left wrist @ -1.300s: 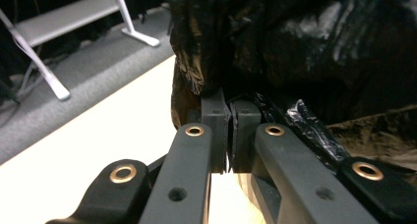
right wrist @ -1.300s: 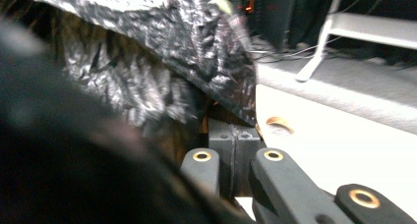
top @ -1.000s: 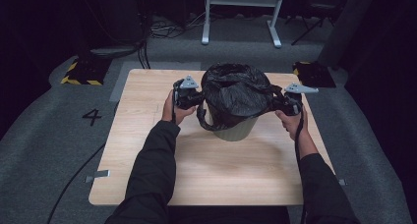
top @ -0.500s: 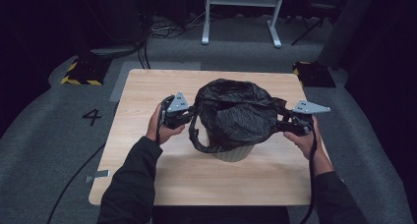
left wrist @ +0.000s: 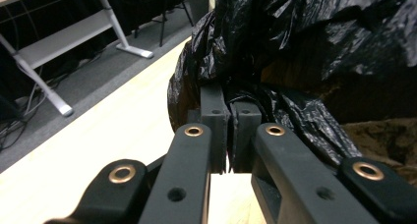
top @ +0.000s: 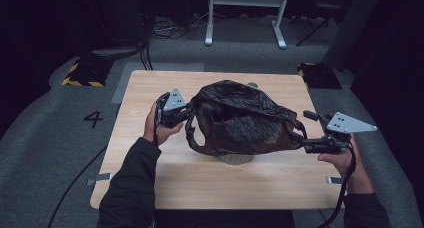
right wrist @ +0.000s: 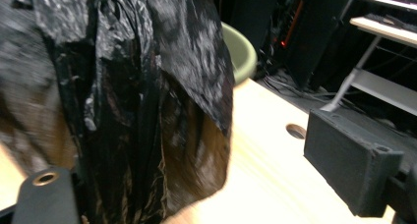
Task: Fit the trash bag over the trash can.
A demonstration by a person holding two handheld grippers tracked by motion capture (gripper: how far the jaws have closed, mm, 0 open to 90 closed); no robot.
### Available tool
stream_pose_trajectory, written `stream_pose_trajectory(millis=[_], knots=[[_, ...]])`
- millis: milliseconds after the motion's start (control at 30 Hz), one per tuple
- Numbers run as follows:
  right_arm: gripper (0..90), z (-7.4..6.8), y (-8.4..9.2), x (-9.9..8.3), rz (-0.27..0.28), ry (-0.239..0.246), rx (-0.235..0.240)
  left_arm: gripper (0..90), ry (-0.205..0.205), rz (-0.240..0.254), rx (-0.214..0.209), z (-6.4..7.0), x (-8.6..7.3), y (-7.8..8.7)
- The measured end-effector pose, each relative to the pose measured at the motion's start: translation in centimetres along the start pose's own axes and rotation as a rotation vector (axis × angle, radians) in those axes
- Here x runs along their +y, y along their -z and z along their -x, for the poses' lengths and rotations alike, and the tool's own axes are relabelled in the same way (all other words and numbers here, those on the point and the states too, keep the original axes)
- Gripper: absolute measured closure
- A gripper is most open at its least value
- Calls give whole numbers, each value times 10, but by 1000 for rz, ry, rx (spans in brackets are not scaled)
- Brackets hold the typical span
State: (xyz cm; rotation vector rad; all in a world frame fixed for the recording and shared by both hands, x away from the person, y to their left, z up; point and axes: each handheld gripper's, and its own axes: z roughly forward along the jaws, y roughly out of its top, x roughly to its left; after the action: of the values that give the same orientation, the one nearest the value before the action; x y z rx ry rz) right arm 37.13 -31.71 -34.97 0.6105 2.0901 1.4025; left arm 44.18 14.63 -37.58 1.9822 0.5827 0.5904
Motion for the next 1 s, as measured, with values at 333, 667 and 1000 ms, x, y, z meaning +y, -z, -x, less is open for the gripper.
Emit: stream_pose_trajectory(millis=[333, 667, 1000], knots=[[157, -4, -9, 22, 54, -27, -45, 876, -14, -11, 1, 2, 5, -5], [375, 10, -57, 43, 42, -28, 7, 887, -51, -46, 3, 3, 13, -23], [900, 31, -75, 36, 12, -85, -19, 899, -65, -90, -12, 0, 13, -40]])
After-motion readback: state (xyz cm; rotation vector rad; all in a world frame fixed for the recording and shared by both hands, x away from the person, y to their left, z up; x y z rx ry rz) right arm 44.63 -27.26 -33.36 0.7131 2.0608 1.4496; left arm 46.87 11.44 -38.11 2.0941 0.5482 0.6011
